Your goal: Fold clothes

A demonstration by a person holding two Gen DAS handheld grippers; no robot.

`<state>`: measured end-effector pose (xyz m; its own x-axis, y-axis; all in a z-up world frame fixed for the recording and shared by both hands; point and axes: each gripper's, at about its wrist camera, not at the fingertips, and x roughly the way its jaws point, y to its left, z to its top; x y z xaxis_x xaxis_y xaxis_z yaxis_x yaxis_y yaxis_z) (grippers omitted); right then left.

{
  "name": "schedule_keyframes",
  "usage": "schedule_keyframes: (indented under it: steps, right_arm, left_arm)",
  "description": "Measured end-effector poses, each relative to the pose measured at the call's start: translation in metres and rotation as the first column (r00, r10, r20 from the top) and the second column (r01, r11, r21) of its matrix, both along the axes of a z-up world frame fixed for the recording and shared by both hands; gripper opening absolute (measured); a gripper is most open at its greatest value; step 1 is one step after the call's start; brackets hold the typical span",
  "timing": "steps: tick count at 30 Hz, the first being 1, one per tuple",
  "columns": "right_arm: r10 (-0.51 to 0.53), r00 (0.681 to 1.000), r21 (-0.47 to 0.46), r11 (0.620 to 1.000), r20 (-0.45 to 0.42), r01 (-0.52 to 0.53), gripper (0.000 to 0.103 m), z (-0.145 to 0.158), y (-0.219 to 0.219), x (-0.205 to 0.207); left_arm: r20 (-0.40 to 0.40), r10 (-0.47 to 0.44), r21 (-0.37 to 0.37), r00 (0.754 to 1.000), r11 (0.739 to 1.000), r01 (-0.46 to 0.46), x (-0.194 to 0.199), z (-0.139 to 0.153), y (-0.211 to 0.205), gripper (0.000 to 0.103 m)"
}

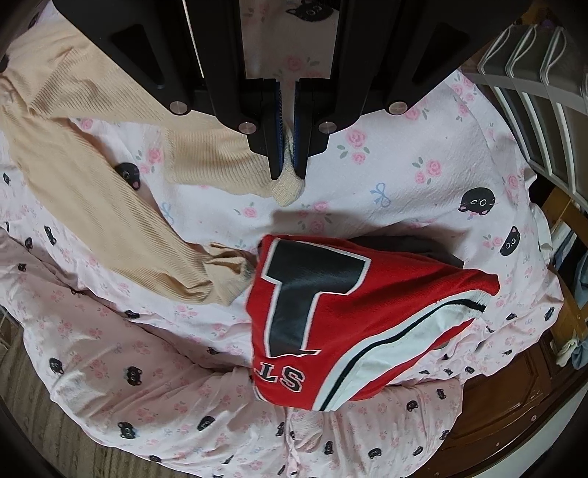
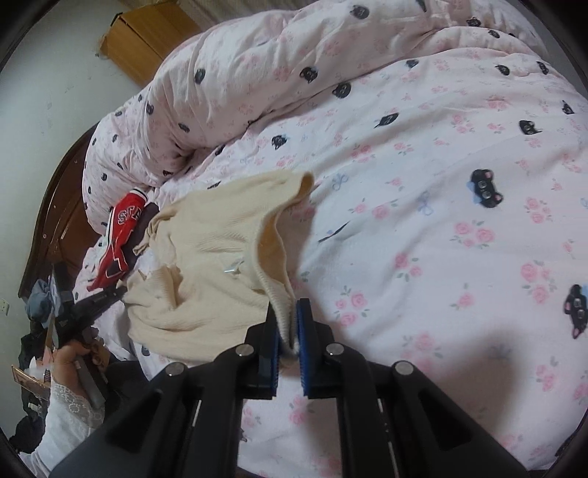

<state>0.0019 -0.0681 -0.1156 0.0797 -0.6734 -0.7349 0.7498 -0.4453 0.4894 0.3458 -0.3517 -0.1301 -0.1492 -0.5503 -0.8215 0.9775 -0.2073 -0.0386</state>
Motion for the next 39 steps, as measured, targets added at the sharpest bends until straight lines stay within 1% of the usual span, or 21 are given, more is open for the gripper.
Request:
schedule_keyframes:
  steps: [4,7,10,13,19,22,26,28,30,32,34,35,36,39]
  right_arm:
    - [-0.012,1.000,0.026,1.000,-0.012,0.012,0.009,0.006,0.011,-0.009]
    - [-0.014,1.000,0.053,0.999,-0.016,0.014,0.009,0.006,0.018,-0.014]
    - [-0.015,1.000,0.080,0.997,-0.020,0.017,0.009,0.007,0.025,-0.019]
    - [-0.015,0.999,0.102,0.995,-0.032,0.019,0.009,0.008,0.028,-0.022]
    - [0.004,0.999,0.188,0.982,-0.036,0.003,0.009,-0.003,0.026,-0.020]
    - [0.014,0.999,0.231,0.973,-0.037,-0.005,0.009,-0.009,0.025,-0.019]
    - [0.027,0.999,0.287,0.958,-0.038,-0.015,0.009,-0.017,0.024,-0.017]
    - [0.034,0.999,0.315,0.949,-0.038,-0.020,0.012,-0.021,0.024,-0.017]
    - [0.038,0.998,0.352,0.936,-0.040,-0.022,0.029,-0.026,0.023,-0.015]
    - [0.031,0.999,0.365,0.931,-0.043,-0.013,0.033,-0.028,0.024,-0.016]
    - [0.013,0.998,0.348,0.937,-0.065,0.011,0.042,-0.019,0.027,-0.023]
    - [0.004,0.997,0.339,0.941,-0.078,0.022,0.051,-0.015,0.028,-0.026]
    - [0.001,0.995,0.323,0.946,-0.103,0.033,0.052,-0.008,0.028,-0.029]
    - [0.003,0.990,0.258,0.966,-0.144,0.034,0.052,0.018,0.019,-0.043]
  left_arm:
    - [0.012,-0.030,0.010,0.999,0.999,0.030,-0.009,0.002,0.011,0.004]
    - [0.025,-0.033,-0.003,0.999,0.999,0.033,-0.009,0.007,0.020,0.004]
    - [0.017,-0.018,-0.009,1.000,1.000,0.018,-0.002,0.013,0.022,0.004]
    - [0.002,0.000,0.001,1.000,1.000,0.000,0.008,0.017,0.019,0.005]
    - [-0.013,0.026,0.013,1.000,1.000,-0.026,0.017,0.020,0.015,0.005]
    - [-0.004,0.043,0.005,0.999,0.999,-0.043,0.022,0.021,0.014,0.005]
    - [-0.007,0.077,0.017,0.997,0.997,-0.077,0.026,0.019,0.011,0.005]
    - [-0.005,0.081,0.015,0.997,0.997,-0.081,0.025,0.019,0.012,0.005]
    - [0.006,0.064,-0.002,0.998,0.998,-0.064,0.021,0.021,0.016,0.005]
    - [0.020,0.047,-0.030,0.999,0.998,-0.046,0.016,0.024,0.019,0.005]
    - [0.032,0.037,-0.052,0.999,0.998,-0.035,0.013,0.024,0.021,0.005]
    - [0.032,0.033,-0.054,0.999,0.998,-0.032,0.012,0.024,0.021,0.005]
    - [0.031,0.030,-0.054,0.999,0.998,-0.028,0.012,0.023,0.020,0.005]
    - [0.020,0.018,-0.041,1.000,0.999,-0.017,0.009,0.021,0.019,0.006]
